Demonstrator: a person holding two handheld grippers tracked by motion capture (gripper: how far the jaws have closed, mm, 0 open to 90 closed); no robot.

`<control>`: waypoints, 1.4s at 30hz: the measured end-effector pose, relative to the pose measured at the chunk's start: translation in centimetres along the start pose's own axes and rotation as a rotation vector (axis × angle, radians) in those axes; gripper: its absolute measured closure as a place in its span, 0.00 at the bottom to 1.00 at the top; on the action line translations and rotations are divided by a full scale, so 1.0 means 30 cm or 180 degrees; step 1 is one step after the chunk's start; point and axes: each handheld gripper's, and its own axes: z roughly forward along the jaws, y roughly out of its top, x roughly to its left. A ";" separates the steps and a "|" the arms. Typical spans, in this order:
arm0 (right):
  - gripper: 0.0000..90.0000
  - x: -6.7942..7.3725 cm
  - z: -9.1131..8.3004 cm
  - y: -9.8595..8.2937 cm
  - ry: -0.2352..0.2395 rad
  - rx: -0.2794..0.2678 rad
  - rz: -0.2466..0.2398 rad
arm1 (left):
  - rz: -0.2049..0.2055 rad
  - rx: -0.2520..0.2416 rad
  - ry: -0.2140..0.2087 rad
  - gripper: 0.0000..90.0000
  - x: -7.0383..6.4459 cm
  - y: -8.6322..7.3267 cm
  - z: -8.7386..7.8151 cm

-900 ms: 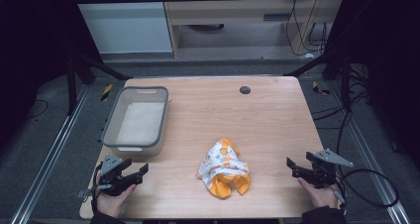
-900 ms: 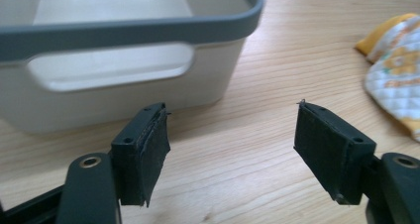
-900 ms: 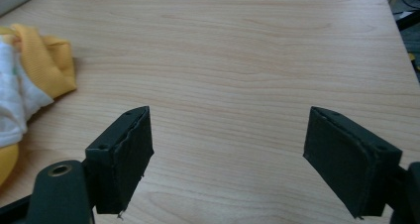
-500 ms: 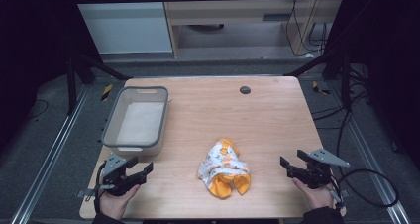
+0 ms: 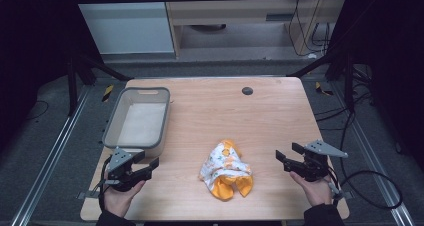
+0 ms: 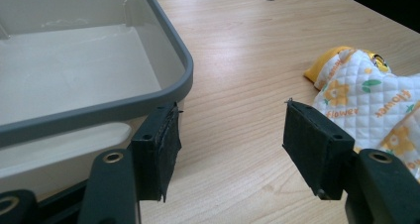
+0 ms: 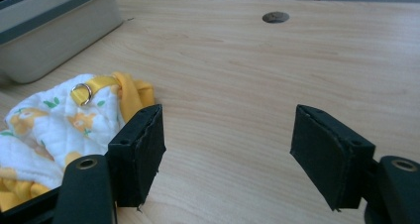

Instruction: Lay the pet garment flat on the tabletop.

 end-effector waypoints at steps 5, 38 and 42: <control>0.34 0.013 0.023 0.046 0.0067 -0.0017 -0.0029 | 0.0070 -0.0025 -0.0032 0.45 -0.019 0.024 0.014; 0.48 0.138 0.221 0.095 0.0463 0.0241 -0.0315 | 0.0353 0.0244 -0.0480 0.48 -0.228 0.130 0.289; 0.48 0.146 0.239 0.083 0.0501 0.0265 -0.0312 | 0.0359 0.0296 -0.0521 0.48 -0.249 0.128 0.319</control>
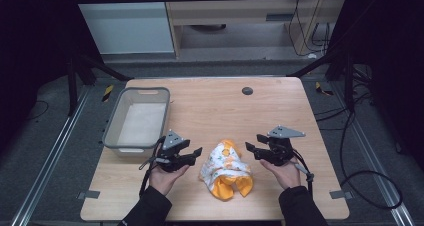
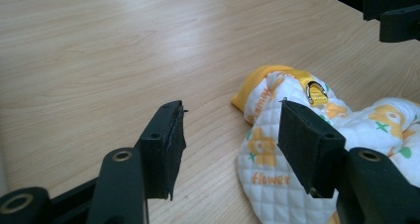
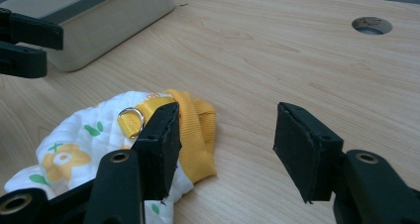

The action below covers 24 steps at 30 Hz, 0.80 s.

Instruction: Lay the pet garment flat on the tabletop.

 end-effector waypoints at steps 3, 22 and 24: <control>0.49 0.006 0.012 -0.007 0.0029 0.0034 -0.0004 | 0.0006 0.0024 -0.0039 0.47 -0.013 -0.004 0.021; 0.53 0.067 0.099 -0.071 0.0309 0.0347 -0.0105 | 0.0044 0.0308 -0.0240 0.45 -0.054 -0.052 0.102; 0.54 0.070 0.103 -0.074 0.0310 0.0369 -0.0120 | 0.0042 0.0327 -0.0243 0.46 -0.056 -0.056 0.106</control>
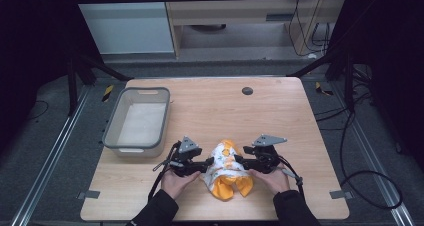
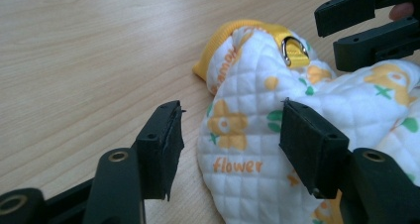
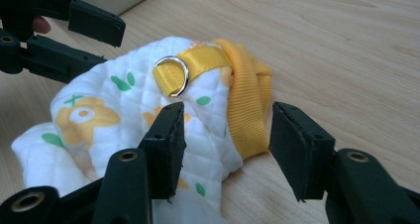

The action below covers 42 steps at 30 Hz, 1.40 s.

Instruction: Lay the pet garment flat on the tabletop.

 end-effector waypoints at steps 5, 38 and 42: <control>0.61 0.009 0.026 -0.015 0.0076 0.0108 0.0003 | 0.0075 0.0145 0.0035 0.48 -0.009 -0.022 0.032; 0.95 0.006 0.057 -0.024 0.0196 0.0235 0.0039 | 0.0087 0.0399 0.0155 0.98 -0.016 -0.066 0.072; 0.95 0.001 0.020 -0.013 0.0178 0.0101 0.0052 | 0.0072 0.0250 0.0139 0.98 -0.017 -0.044 0.030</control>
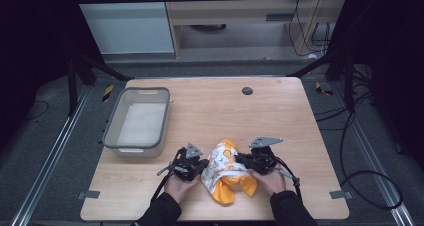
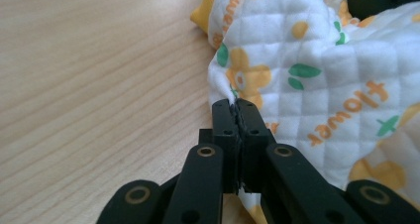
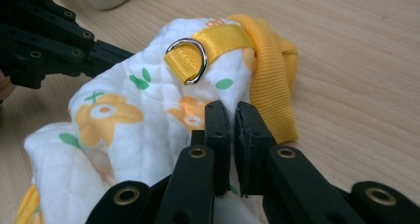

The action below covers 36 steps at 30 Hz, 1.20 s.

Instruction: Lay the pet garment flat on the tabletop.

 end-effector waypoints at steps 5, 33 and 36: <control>0.95 -0.001 -0.048 0.004 -0.0034 -0.0127 -0.0020 | 0.0028 -0.0161 0.0001 0.99 -0.004 0.027 -0.048; 0.96 -0.004 -0.166 0.113 -0.0347 -0.0922 -0.0136 | 0.0062 -0.1018 0.0093 0.99 -0.003 0.236 -0.220; 0.96 -0.019 -0.144 0.126 -0.0488 -0.0995 -0.0074 | 0.0046 -0.1079 0.0154 0.99 0.006 0.256 -0.206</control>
